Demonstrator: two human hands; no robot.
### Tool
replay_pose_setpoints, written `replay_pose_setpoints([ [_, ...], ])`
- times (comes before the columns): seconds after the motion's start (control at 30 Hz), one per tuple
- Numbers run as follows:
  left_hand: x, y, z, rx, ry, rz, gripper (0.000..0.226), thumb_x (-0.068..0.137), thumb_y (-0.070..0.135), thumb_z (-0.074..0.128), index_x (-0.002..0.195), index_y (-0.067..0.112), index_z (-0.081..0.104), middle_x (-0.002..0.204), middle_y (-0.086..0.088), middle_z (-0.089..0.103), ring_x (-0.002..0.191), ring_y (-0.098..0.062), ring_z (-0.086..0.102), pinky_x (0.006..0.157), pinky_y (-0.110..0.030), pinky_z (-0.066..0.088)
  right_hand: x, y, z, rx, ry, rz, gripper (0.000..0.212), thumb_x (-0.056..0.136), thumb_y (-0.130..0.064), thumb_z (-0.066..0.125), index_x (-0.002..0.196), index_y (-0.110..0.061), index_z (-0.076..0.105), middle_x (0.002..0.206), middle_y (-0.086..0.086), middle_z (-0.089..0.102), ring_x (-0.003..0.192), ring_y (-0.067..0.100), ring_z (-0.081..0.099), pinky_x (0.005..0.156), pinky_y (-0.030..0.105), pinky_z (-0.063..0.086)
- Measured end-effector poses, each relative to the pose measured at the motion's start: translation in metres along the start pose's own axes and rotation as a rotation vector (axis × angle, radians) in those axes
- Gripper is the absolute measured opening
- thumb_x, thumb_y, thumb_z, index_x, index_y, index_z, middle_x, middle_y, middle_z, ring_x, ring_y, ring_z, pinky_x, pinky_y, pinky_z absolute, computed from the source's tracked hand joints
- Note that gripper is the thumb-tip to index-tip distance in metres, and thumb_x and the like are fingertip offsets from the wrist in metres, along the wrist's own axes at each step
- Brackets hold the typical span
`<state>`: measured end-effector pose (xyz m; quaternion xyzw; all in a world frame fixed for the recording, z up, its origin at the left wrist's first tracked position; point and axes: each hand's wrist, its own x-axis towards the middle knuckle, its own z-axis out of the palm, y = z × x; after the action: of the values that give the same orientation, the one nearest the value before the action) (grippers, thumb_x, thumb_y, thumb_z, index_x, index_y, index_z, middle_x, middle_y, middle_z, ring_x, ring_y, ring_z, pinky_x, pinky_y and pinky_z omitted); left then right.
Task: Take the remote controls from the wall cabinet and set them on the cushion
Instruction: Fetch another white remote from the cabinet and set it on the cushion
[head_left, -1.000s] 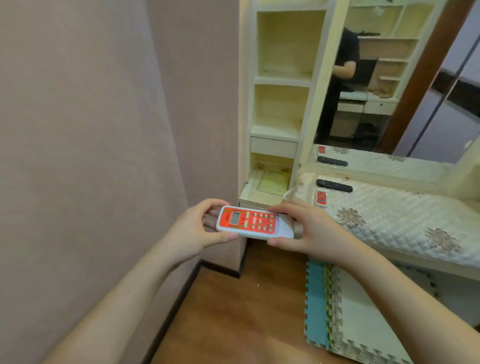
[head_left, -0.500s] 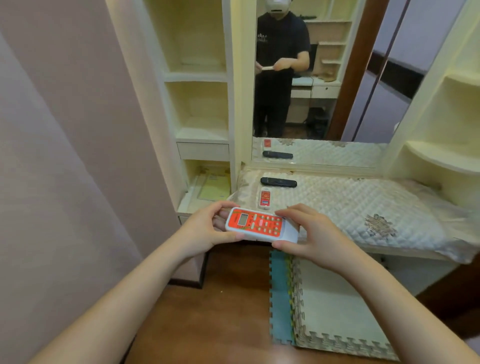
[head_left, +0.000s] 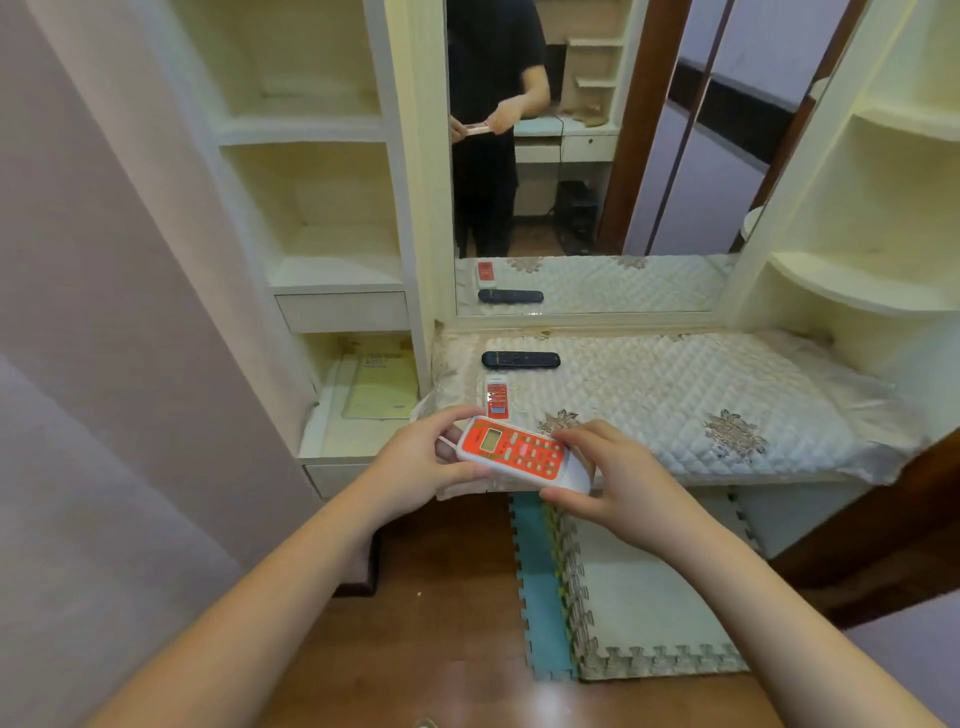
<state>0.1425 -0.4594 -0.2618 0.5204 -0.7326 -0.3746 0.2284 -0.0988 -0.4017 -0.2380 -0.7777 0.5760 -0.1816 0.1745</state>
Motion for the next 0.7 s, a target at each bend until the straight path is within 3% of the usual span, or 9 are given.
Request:
replay_pose_setpoints([
  [0.13,0.031,-0.018,-0.016,0.010,-0.061,0.020,0.063,0.079,0.032,0.077,0.133,0.043,0.047,0.097,0.013,0.059,0.074,0.000,0.059,0.065,-0.014,0.047,0.026,-0.007,0.013,-0.020,0.032,0.051,0.068,0.080,-0.050,0.067,0.137,-0.019,0.047,0.126,-0.007,0.050,0.113,0.007,0.050,0.089,0.016,0.035],
  [0.5,0.098,-0.054,-0.031,-0.089,-0.194,0.042,0.068,0.079,0.024,0.077,0.139,0.036,0.046,0.101,0.013,0.060,0.072,0.008,0.059,0.063,-0.013,0.047,0.077,-0.005,0.039,-0.032,0.055,0.185,0.068,0.081,-0.047,0.067,0.137,-0.014,0.046,0.129,-0.001,0.050,0.115,0.012,0.050,0.095,0.021,0.037],
  [0.7,0.145,-0.060,-0.016,-0.115,-0.229,0.040,0.068,0.079,0.027,0.078,0.138,0.037,0.046,0.109,0.011,0.061,0.082,-0.003,0.064,0.073,-0.020,0.053,0.099,0.026,0.044,0.011,0.075,0.241,0.069,0.081,-0.046,0.068,0.138,-0.014,0.044,0.128,-0.001,0.049,0.116,0.012,0.050,0.096,0.023,0.039],
])
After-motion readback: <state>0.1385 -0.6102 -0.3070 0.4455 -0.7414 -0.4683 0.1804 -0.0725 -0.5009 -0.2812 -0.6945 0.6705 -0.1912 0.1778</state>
